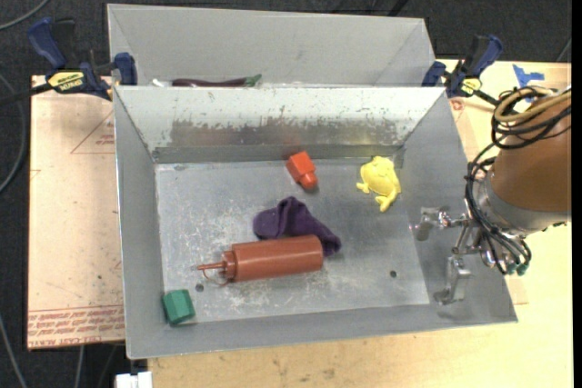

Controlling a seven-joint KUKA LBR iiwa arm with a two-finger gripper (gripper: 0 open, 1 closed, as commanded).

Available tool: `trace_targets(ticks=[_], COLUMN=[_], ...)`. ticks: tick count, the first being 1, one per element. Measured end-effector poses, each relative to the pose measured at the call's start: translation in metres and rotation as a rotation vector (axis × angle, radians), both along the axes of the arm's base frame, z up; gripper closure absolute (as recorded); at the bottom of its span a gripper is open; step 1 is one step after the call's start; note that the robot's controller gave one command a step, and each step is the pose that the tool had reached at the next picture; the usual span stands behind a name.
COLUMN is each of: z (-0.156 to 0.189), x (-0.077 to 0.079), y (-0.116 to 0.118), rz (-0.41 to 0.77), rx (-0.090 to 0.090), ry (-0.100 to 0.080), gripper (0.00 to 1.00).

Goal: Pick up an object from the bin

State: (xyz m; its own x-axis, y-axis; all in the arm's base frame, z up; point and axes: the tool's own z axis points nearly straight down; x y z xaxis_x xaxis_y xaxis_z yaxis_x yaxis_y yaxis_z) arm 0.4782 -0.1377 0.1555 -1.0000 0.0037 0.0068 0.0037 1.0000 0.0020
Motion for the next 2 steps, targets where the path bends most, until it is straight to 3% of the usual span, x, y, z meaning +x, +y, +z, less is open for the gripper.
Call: trace_targets(ticks=[1, 2], z=[0.004, -0.042], x=[0.002, 0.034], y=[0.001, 0.049], rz=[0.004, 0.069], rx=[-0.002, -0.002], ry=[-0.007, -0.009], gripper=[0.0, 0.0])
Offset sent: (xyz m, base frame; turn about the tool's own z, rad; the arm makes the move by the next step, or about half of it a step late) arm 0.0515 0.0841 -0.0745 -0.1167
